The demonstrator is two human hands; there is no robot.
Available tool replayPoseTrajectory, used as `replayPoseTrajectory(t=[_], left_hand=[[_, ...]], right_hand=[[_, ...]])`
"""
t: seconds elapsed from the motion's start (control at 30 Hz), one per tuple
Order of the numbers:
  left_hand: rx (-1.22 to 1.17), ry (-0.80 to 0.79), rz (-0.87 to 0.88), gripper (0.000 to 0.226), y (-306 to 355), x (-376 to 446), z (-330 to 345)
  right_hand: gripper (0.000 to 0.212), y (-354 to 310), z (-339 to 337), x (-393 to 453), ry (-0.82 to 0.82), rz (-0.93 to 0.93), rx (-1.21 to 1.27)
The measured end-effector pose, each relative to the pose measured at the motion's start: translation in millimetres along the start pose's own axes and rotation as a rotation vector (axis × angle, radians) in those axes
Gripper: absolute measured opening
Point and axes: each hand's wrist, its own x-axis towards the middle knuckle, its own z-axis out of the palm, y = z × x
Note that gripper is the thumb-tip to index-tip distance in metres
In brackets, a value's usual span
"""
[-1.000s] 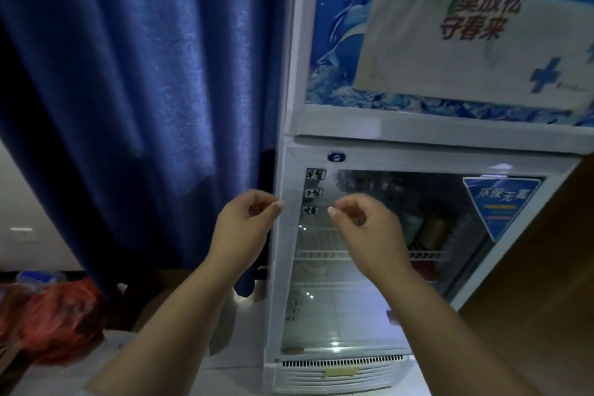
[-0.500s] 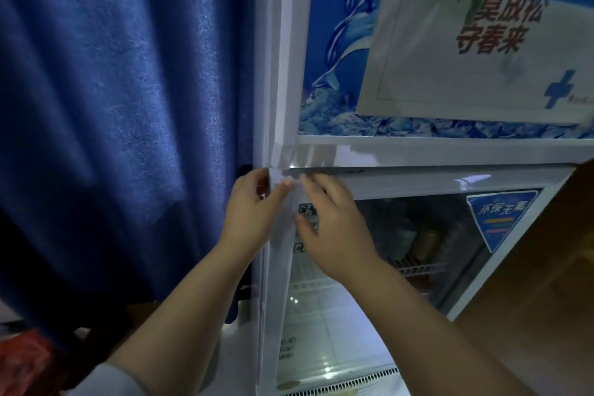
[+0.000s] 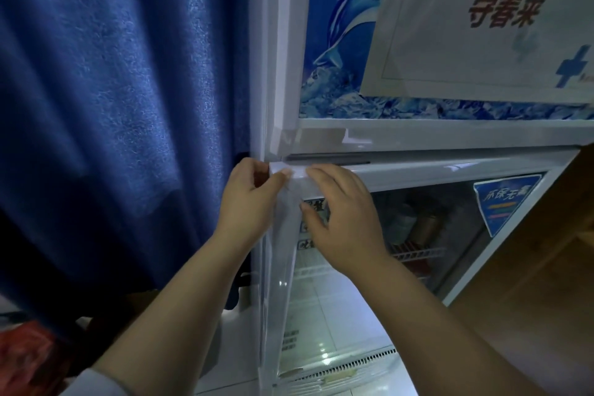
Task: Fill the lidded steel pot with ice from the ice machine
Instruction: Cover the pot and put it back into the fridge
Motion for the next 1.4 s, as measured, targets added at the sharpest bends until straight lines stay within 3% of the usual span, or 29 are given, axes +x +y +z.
replayPoseTrajectory(t=[0.2,0.43,0.6,0.83,1.03,1.27,1.4], left_hand=[[0.012,0.005,0.066,0.026,11.4,-62.3,1.4],[0.015,0.068,0.082,0.024,36.2,-138.6,15.6],[0.015,0.099,0.022,0.026,46.4,-190.7,26.3],[-0.037,0.061,-0.005,0.03,68.9,-251.9,49.6],[-0.055,-0.121,0.036,0.007,87.0,-281.8,68.2],[-0.047,-0.44,0.113,0.022,102.2,-312.4,101.6],[0.0,-0.561,0.251,0.027,106.9,-329.0,123.0]], right_hand=[[0.04,-6.9,-33.5,-41.9,0.064,-0.025,0.122],[0.039,-6.4,-82.9,-87.2,0.007,-0.033,0.248],[0.041,-6.3,-121.4,-126.0,-0.035,0.009,0.298],[0.035,-1.8,-171.7,-169.4,0.03,0.019,0.324],[0.034,1.7,-209.3,-201.1,0.117,0.086,0.301],[0.029,-0.5,-256.3,-245.9,0.216,0.249,0.326],[0.035,-0.8,-283.4,-273.1,0.251,0.355,0.283]])
